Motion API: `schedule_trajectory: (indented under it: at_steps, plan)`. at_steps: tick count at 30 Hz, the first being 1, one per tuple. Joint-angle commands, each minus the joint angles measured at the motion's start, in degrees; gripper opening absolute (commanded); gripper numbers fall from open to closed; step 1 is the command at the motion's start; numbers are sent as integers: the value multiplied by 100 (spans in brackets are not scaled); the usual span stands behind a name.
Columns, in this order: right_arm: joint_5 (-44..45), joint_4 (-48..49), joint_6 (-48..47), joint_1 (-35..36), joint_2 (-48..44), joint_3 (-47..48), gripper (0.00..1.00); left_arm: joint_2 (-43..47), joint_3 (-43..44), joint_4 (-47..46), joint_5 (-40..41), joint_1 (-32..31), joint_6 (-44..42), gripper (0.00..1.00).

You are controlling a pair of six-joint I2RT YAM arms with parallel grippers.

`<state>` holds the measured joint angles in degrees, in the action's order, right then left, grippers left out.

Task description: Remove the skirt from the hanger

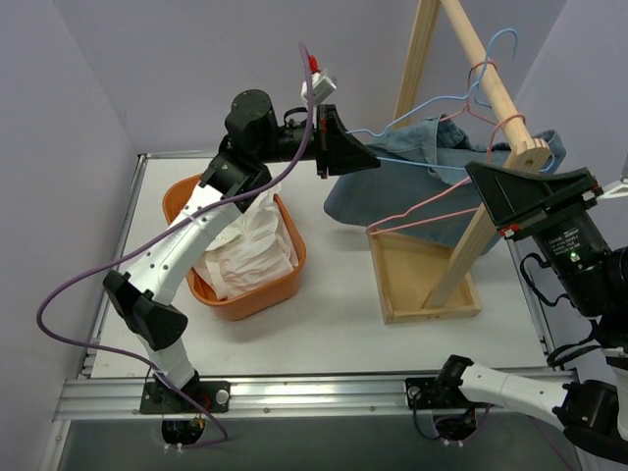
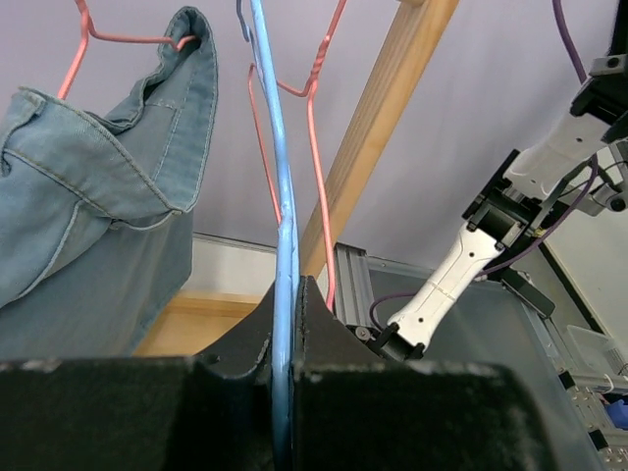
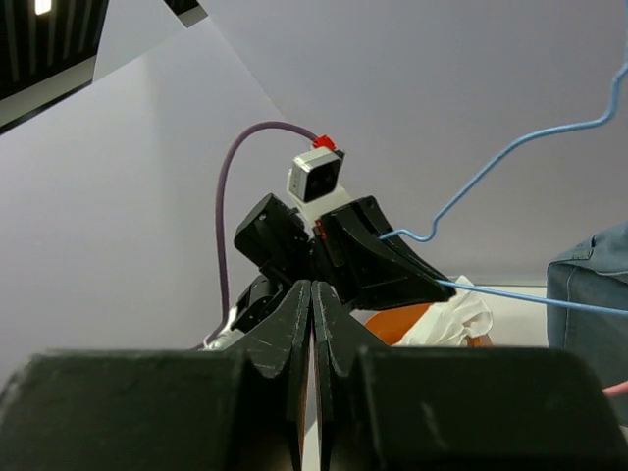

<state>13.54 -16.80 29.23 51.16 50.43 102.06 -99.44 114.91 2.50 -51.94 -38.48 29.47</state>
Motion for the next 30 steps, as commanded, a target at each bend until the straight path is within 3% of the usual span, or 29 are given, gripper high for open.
schedule_trajectory:
  at_steps: [1,5,17,20,21,23,24,27,30]
  plan:
    - [218,511,-137,61,-130,15,0,-286,593,2,193,-195,-73,2]
    - [341,441,-93,70,-341,-11,0,-436,665,593,500,-335,-442,2]
    - [597,256,12,79,-631,-441,0,407,-786,1472,1187,-397,-1356,2]
    - [588,265,21,70,-614,-494,0,347,-690,1726,976,-397,-1558,17]
    - [606,221,30,70,-605,-494,0,311,-655,1927,949,-406,-1698,40]
    - [632,125,56,70,-553,-485,0,328,-654,2061,1133,-397,-1865,54]
    - [632,98,56,70,-544,-485,0,355,-698,2131,1290,-397,-2006,94]
    - [676,-8,82,70,-491,-468,0,530,-847,2176,1906,-345,-2296,94]
    - [746,-69,91,79,-482,-442,0,767,-988,2001,1951,-99,-2393,94]
